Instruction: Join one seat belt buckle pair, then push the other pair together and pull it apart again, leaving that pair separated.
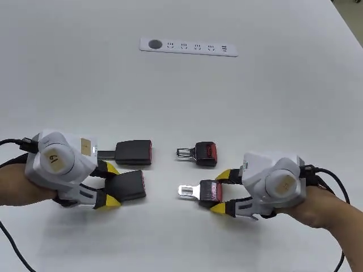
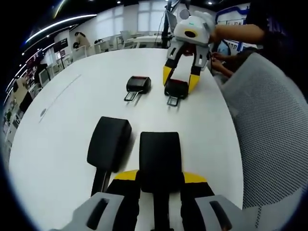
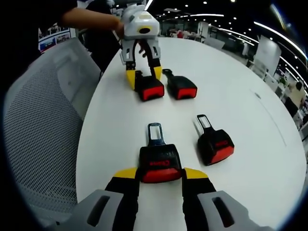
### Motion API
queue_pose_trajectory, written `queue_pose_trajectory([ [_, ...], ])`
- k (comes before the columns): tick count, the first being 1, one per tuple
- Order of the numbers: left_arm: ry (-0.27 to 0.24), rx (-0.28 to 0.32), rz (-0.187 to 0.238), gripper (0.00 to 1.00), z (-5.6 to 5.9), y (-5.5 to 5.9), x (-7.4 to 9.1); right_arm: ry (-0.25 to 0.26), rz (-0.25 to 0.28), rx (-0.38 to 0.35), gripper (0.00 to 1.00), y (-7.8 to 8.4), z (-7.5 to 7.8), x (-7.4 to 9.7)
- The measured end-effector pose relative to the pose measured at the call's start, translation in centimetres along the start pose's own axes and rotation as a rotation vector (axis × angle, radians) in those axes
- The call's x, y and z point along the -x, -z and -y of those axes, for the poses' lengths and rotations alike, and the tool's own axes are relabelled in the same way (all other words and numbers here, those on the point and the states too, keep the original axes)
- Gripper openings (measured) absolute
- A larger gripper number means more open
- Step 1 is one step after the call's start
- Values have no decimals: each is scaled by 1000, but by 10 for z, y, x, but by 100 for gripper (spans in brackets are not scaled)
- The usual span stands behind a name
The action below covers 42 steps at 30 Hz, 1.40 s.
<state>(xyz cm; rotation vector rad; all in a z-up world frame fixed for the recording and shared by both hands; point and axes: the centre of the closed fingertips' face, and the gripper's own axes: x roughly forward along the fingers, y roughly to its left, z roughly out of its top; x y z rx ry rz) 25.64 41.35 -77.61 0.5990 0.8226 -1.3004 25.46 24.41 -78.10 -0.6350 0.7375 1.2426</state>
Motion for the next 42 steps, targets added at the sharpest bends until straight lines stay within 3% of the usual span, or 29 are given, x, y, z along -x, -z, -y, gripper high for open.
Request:
queue_pose_trajectory([
  [21,65,-124,-77,32,-3,7,-1,-51,-5,58,31,-16,-2,-11],
  [42,82,-148,-99,32,-2,8,-1,-79,5,63,31,-42,-6,-29],
])
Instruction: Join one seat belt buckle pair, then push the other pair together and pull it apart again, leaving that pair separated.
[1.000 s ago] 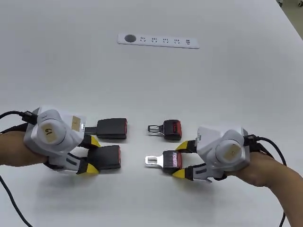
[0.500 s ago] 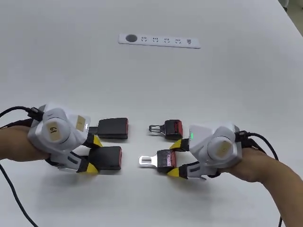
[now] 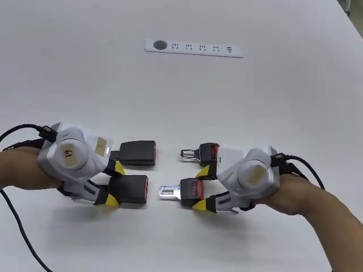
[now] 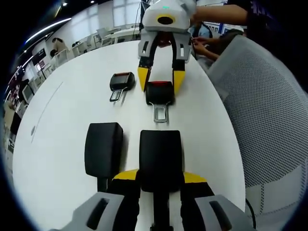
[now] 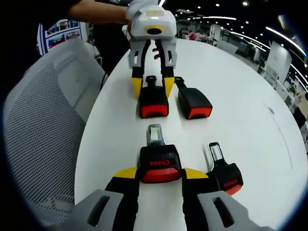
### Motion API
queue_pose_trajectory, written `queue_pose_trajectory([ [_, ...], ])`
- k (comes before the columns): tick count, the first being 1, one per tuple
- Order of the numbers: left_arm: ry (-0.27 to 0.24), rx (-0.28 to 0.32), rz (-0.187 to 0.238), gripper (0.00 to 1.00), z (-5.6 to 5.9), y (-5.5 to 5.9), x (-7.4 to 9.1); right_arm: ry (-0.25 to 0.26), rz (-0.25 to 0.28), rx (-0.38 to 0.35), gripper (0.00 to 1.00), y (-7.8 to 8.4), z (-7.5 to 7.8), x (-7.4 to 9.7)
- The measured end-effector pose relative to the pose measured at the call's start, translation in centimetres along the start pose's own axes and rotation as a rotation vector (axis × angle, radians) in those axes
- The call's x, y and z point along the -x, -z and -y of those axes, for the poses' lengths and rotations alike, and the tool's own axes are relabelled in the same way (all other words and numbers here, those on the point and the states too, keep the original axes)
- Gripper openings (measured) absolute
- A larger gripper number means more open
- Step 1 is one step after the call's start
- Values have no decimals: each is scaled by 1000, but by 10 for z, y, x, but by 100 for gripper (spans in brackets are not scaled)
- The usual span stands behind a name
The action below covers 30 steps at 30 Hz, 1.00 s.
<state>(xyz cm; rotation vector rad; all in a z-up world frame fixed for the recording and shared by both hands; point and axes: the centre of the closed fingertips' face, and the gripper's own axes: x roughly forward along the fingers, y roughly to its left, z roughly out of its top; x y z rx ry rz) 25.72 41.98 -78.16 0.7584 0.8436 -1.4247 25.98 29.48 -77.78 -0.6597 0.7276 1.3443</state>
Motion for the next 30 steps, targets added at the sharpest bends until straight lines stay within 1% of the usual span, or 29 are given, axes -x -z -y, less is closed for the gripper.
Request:
queue_pose_trajectory([
  [18,-3,7,-2,32,0,-1,-1,-18,8,12,31,-18,-2,-15],
  [23,-4,8,2,32,0,-2,-1,-21,18,17,31,-23,-3,-18],
  [26,-4,7,1,32,0,-1,-2,-25,32,7,31,-26,-4,-20],
  [30,-2,9,5,32,0,-1,-2,-14,27,10,30,-26,-4,-20],
])
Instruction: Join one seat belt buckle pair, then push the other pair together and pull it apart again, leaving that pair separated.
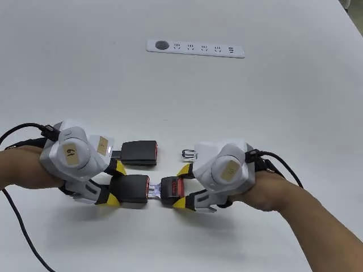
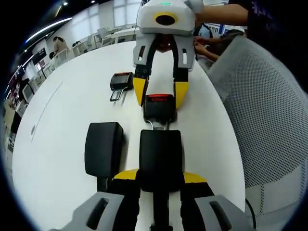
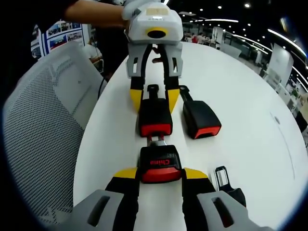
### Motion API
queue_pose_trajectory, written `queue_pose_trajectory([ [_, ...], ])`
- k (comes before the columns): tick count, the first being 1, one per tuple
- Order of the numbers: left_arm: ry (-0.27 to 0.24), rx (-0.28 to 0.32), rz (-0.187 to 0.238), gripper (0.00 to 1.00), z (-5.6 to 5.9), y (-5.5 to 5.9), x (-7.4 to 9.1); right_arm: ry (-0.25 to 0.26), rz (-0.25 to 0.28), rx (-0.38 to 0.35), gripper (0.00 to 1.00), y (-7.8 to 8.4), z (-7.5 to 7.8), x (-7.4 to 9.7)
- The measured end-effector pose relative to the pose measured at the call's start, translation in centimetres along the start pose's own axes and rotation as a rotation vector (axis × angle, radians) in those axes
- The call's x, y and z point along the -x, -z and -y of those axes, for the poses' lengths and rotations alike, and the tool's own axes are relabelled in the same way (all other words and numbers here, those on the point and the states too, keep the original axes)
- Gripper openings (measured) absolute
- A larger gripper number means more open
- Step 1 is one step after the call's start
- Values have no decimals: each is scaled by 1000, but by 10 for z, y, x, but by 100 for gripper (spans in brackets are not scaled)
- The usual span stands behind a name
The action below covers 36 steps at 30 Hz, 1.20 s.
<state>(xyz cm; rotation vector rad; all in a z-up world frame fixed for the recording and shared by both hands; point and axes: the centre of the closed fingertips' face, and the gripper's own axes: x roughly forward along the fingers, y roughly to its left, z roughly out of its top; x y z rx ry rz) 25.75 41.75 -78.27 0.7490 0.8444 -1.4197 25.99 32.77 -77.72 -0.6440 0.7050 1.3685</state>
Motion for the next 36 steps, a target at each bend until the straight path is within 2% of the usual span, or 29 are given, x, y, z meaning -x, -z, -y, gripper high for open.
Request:
queue_pose_trajectory([
  [3,-4,5,11,32,-1,0,0,1,12,-8,30,0,0,0],
  [14,-7,2,3,32,1,-2,1,3,16,15,29,-1,0,-1],
  [24,-11,10,-1,31,0,0,1,6,-7,10,28,-4,1,-5],
  [36,-15,17,-8,31,0,0,1,10,-7,-10,28,-10,0,-11],
])
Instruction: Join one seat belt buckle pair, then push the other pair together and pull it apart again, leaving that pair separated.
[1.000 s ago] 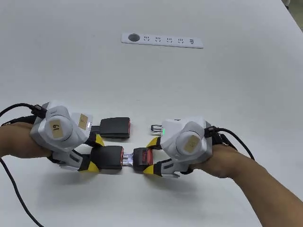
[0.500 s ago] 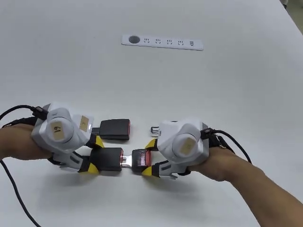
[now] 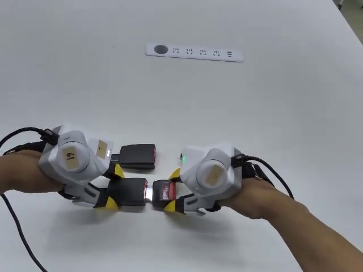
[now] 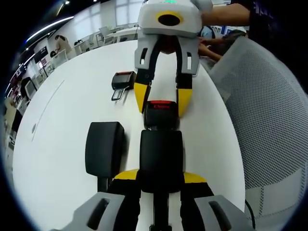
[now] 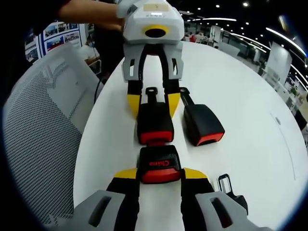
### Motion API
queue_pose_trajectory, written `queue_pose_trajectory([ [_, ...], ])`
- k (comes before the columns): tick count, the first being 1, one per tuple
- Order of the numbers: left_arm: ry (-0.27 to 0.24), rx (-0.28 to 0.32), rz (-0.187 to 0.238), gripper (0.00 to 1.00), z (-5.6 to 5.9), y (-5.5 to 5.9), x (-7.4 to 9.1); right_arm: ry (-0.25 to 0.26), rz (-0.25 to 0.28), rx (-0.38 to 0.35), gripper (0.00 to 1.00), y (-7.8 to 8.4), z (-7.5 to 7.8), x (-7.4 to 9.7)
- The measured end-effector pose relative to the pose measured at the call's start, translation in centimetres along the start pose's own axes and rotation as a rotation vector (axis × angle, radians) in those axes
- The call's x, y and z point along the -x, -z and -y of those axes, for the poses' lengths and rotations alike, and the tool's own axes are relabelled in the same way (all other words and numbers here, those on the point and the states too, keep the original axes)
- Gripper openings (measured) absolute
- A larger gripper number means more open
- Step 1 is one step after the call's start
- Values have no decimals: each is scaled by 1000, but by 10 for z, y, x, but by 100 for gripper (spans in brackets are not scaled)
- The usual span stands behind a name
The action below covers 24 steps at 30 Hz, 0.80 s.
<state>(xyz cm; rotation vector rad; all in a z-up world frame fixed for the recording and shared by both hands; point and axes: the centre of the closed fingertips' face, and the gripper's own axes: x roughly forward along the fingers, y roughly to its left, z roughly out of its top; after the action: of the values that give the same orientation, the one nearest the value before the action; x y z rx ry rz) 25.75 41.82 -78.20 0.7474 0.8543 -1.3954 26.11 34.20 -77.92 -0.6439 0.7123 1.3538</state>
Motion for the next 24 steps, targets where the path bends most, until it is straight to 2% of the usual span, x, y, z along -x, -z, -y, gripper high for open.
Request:
queue_pose_trajectory([
  [5,-1,0,-6,31,1,-2,0,2,5,-12,28,-4,-2,-4],
  [6,-6,-5,-22,31,-1,1,1,14,-40,-40,28,3,0,0],
  [7,-4,-1,-16,31,-1,0,0,8,-14,-19,28,-3,3,-3],
  [12,-3,1,-9,32,-1,-1,-1,11,-11,-7,29,-1,3,-1],
  [18,-6,12,-6,32,-1,-1,-2,9,33,-9,29,-2,5,1],
  [21,-11,3,-46,32,-2,-1,-2,16,29,-19,29,-5,4,-2],
  [24,-9,-2,-65,32,-2,-2,-1,23,9,-6,29,-6,4,-4],
])
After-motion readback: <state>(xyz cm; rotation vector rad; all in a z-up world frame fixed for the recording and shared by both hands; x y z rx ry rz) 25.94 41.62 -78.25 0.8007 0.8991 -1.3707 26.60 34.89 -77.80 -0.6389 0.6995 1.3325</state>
